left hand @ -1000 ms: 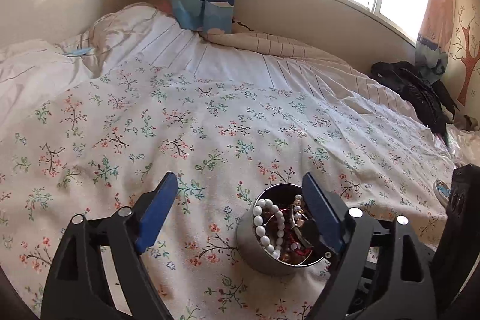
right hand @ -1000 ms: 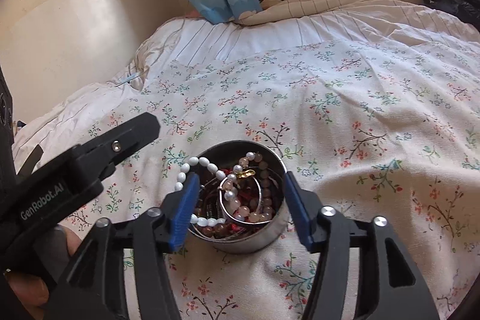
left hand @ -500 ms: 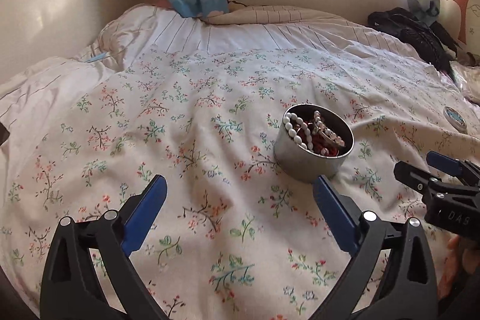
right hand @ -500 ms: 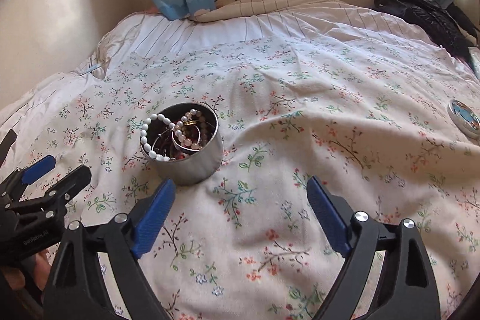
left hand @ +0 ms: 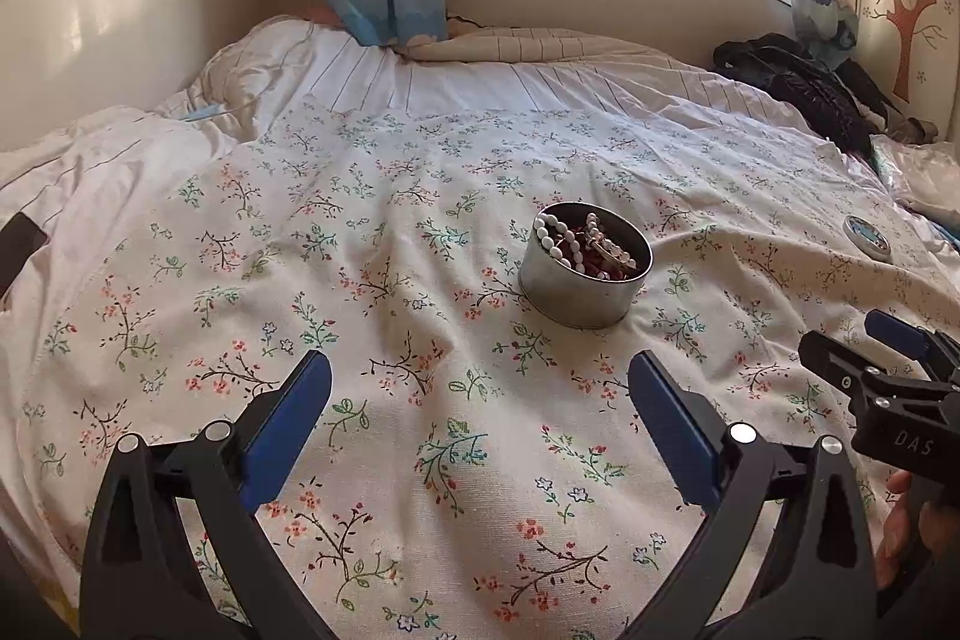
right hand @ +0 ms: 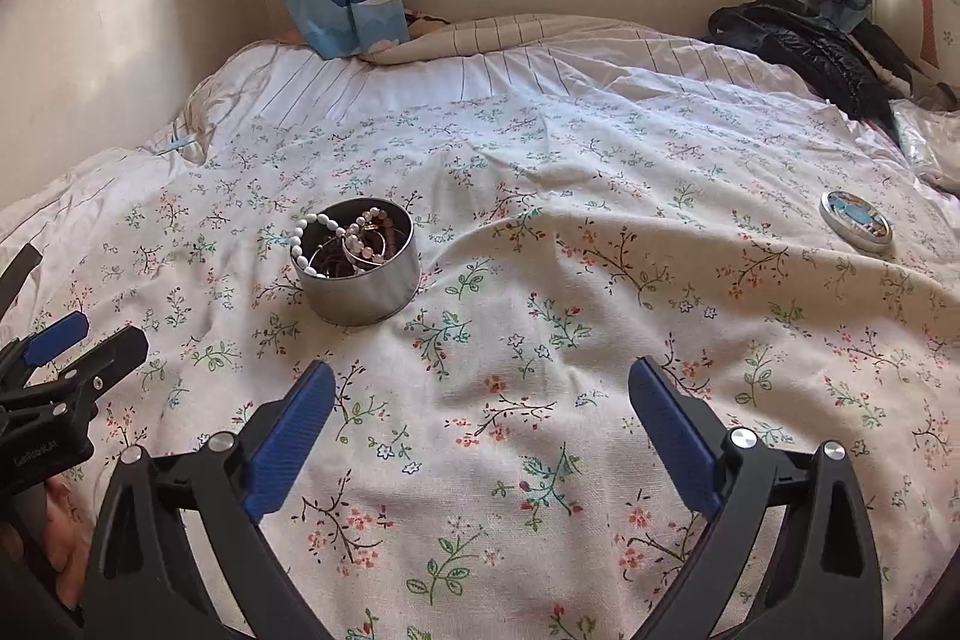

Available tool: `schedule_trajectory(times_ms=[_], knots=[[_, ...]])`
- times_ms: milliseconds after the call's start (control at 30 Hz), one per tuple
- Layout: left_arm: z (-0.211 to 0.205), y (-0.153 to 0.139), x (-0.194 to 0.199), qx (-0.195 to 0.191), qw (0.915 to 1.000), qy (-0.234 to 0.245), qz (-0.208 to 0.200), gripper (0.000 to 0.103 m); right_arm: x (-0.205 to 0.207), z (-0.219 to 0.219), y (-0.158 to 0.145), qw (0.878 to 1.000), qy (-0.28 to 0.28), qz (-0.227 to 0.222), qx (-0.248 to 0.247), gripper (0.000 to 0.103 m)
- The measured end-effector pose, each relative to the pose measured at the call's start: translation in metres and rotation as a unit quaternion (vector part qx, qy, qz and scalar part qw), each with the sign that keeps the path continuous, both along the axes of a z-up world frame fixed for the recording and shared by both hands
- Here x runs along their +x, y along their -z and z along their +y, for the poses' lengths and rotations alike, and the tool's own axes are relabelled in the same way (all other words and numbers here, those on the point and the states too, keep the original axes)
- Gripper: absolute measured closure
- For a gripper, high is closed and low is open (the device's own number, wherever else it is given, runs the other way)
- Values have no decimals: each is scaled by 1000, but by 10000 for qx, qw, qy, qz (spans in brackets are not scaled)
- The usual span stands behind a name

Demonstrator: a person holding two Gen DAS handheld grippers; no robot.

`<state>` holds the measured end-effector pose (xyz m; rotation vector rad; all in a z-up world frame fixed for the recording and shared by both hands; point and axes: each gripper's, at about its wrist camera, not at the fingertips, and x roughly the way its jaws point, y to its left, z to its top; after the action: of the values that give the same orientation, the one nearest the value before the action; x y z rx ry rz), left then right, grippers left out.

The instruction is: Organize jewelry

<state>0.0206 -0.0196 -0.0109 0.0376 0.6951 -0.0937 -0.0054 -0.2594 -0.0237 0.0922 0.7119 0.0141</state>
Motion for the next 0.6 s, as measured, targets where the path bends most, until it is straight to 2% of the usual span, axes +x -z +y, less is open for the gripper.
schedule_trajectory(times_ms=[167,400,600], knots=[[0,-2,-6,85,10000,-36,13,8,-17,0,-9,9998,12,-194,21,7],[-5,-3,-14,217,9998,0,-2,8,-21,-20,-7,9987,344,-43,384,7],[-7,-4,-17,290,9996,7,-9,8,-25,-20,-8,9983,505,-79,286,7]])
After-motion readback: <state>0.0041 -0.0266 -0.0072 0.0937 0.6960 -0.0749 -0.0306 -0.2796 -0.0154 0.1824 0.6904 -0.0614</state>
